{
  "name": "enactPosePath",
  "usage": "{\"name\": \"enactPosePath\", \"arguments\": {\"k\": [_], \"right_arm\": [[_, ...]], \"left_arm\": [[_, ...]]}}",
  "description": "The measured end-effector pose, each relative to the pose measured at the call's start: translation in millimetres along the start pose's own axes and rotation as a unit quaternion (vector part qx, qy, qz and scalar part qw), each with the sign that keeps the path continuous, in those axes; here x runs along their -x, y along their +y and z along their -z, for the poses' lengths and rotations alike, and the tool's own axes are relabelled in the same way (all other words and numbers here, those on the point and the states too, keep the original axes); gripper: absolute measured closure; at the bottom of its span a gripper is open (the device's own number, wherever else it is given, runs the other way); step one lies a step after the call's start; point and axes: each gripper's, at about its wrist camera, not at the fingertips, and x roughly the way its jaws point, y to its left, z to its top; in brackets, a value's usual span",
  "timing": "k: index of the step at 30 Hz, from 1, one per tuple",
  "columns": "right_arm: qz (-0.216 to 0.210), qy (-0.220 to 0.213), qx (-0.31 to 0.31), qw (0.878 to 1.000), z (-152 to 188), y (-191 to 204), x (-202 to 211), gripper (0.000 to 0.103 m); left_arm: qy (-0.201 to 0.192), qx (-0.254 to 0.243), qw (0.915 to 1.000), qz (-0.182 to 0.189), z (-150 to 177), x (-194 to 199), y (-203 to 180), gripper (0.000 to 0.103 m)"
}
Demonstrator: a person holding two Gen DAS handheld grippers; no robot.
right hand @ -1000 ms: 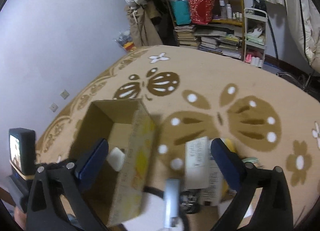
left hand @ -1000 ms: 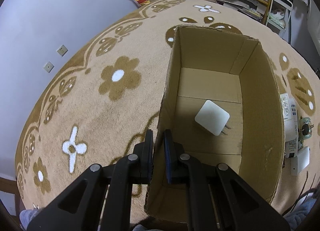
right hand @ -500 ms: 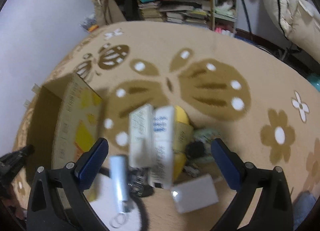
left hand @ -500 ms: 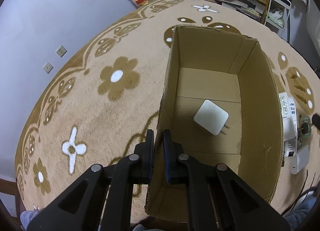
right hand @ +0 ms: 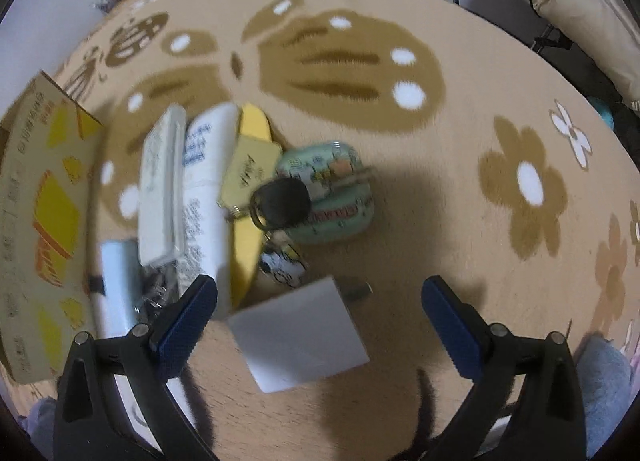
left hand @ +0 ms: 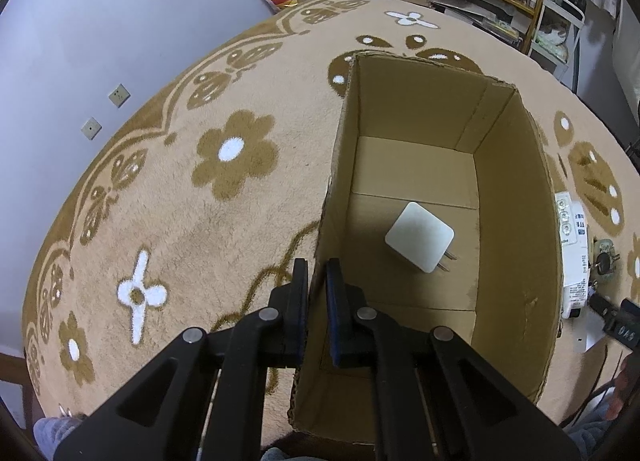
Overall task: Organize rigid objects
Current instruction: 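Move the right tool back and grasp the white power adapter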
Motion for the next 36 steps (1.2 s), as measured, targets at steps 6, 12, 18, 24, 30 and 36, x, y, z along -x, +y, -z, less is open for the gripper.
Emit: {"name": "enactPosePath", "arguments": {"k": [6,12,18,24,30,36], "right_arm": [[-0.018,0.028,-0.010,0.999,5.6,-11.8,-8.7,0.000],[-0.022,0.034,0.012,0.999,9.9,-13.8,-8.5,0.000],[-0.038,0.039,0.036,0.998,17.3,-0.3,-8.5,0.021],[-0.041,0.044,0.045,0.997,20.0,7.8,-10.7,0.029],[-0.006,0.045,0.083,0.996,25.4,21.6,-12.4,0.033],[0.018,0.051,0.088,0.995,24.0,28.1,-6.2,0.033]], "left_arm": [[-0.002,-0.006,1.0000,-0.003,-0.6,-0.3,0.2,0.095],[-0.002,-0.006,1.0000,-0.003,-0.7,-0.5,-0.5,0.095],[-0.004,-0.011,0.9999,-0.005,0.6,-0.2,-2.5,0.095],[-0.006,-0.016,0.9998,-0.009,1.2,0.3,-4.2,0.095],[-0.007,-0.021,0.9997,-0.009,1.0,1.0,-4.8,0.095],[-0.007,-0.020,0.9998,-0.006,0.8,2.3,-3.9,0.095]]}}
